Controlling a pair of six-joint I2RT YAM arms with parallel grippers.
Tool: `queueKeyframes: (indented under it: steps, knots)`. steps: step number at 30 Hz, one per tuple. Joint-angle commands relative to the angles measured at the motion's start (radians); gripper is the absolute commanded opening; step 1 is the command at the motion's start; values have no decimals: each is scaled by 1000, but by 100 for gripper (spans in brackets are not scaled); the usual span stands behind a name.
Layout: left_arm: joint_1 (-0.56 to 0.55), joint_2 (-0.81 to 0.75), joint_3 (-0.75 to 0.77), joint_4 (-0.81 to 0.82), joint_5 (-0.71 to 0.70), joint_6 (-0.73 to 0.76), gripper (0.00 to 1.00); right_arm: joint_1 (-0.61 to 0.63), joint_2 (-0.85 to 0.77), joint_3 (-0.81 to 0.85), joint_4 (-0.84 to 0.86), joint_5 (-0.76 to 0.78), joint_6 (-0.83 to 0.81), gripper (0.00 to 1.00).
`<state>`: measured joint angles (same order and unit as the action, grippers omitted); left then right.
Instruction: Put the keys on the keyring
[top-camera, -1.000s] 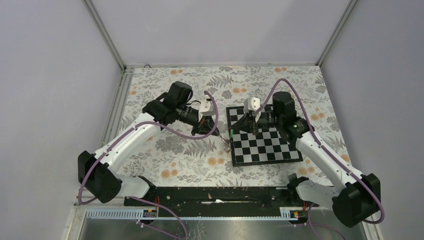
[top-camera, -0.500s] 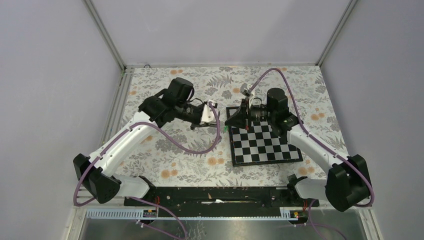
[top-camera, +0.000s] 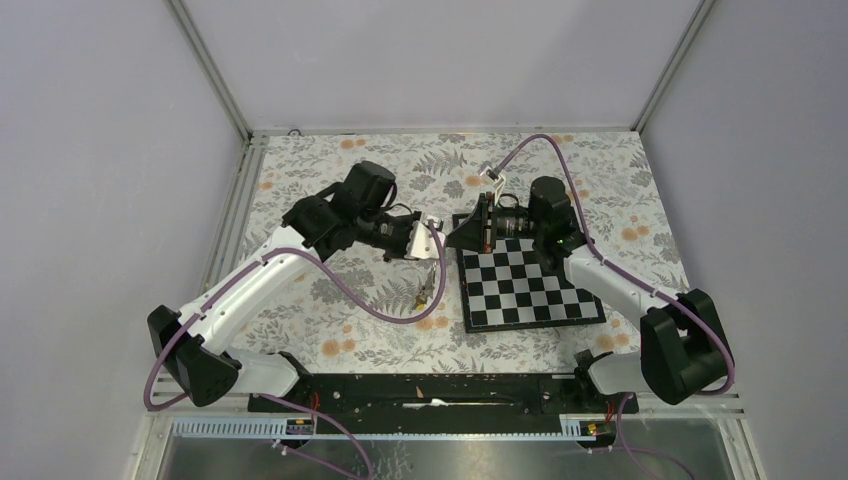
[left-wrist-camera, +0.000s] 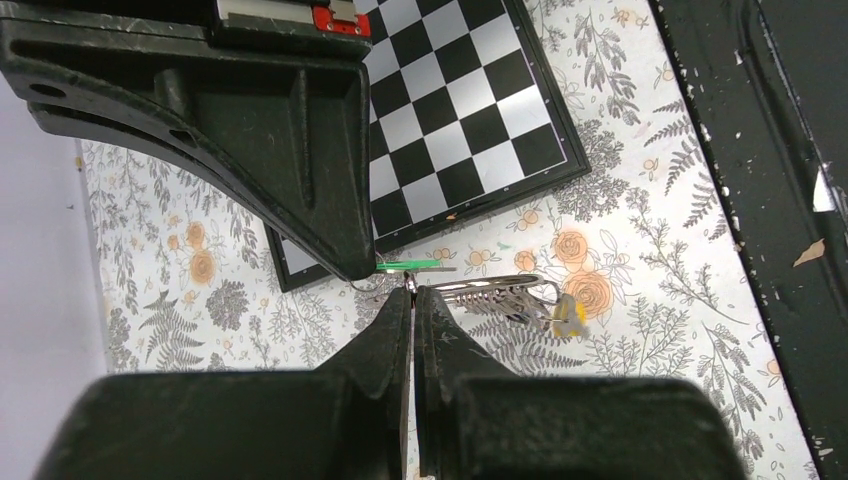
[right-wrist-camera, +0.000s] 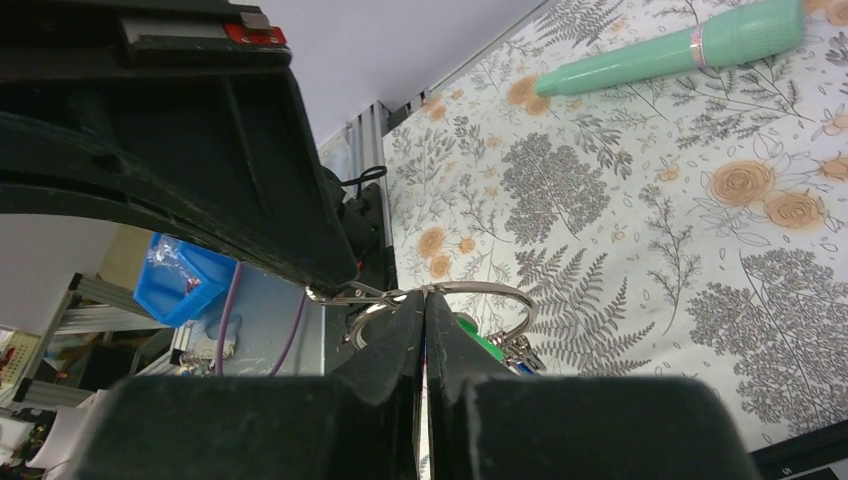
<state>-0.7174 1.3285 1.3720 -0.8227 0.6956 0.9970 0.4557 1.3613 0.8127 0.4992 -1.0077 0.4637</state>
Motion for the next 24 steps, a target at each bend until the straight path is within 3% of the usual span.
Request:
queueKeyframes:
  steps: [1,24]
  knots:
    - [-11,-9,3,27,-44,46,0,6,-4,-2,99,-63,51,0]
    - [-21,2,10,27,-59,58,0,6,34,-4,188,-108,135,0]
